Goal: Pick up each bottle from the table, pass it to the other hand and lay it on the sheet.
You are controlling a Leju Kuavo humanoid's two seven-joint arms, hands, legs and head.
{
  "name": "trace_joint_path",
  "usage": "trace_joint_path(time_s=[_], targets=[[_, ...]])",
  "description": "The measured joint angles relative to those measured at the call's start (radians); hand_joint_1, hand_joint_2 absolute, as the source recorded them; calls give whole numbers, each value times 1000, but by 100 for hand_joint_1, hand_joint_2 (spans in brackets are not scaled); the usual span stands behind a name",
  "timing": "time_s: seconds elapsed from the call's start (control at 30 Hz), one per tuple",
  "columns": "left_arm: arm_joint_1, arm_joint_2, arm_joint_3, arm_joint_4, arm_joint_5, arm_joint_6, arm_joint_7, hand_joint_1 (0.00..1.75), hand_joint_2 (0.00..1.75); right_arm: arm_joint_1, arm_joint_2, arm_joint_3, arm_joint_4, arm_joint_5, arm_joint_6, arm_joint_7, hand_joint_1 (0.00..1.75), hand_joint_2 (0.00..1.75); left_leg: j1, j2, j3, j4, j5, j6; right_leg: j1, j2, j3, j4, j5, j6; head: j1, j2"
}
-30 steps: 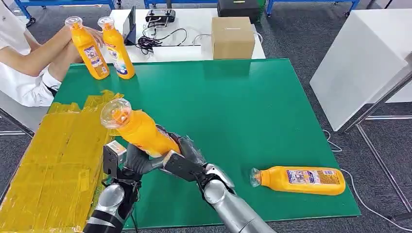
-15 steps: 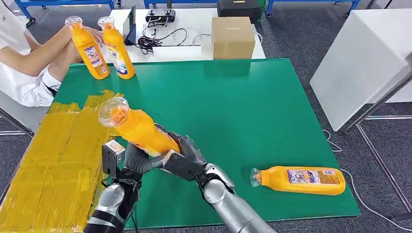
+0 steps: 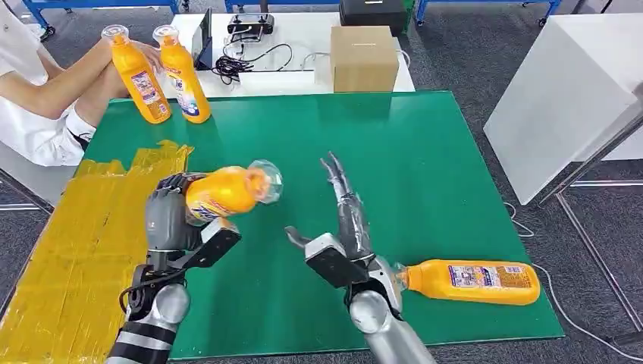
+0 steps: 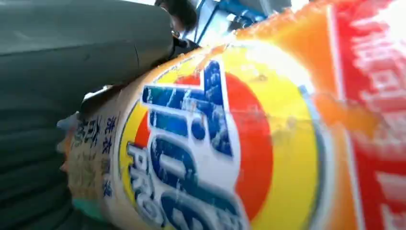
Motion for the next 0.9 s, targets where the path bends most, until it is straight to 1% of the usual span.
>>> trace_joint_path(time_s=[0.1,0.2,0.27,0.33,0.4,0.5,0.63,0.77,0.9], targets=[[-9,24,-1,9,-242,-3,162,175,175,50,-6,-49,-104,-9,-26,-11,0,175,0,0,0,0,0,0,-1,0,0,0,0,0,0,0],[-33,57,2,49,-408,-43,279,175,175,82,-13,-95,-176,-26,-27,-13,0,175,0,0,0,0,0,0,0,0,0,0,0,0,0,0],[-52,91,-5,84,-430,-83,348,175,175,99,-13,-121,-212,-36,-30,-13,0,175,0,0,1,0,0,0,1,0,0,0,0,0,0,0],[-80,137,-35,133,-437,-123,432,175,175,116,-14,-155,-242,-62,-34,-13,0,175,1,1,0,0,1,-1,1,0,0,0,0,0,0,0],[-110,184,-60,187,-440,-156,487,175,175,127,-14,-187,-262,-89,-33,-13,0,175,1,1,0,0,1,-1,1,1,0,1,0,0,0,0],[-165,238,-77,298,-440,-204,509,175,175,135,-14,-220,-278,-108,-27,-15,0,175,1,1,0,0,1,-1,1,1,0,1,0,0,0,0],[-235,292,-78,468,-440,-258,504,175,175,134,-13,-239,-281,-112,-27,-16,0,175,1,2,0,0,1,-1,1,1,0,1,0,0,0,0],[-299,334,-80,627,-440,-287,522,175,175,128,-13,-247,-281,-114,-26,-16,0,175,2,1,0,0,1,-1,1,1,0,1,0,0,0,0],[-359,359,-80,739,-437,-288,519,175,175,118,-13,-248,-281,-114,-24,-16,0,175,2,1,2,0,1,-1,1,0,2,1,0,0,0,0]])
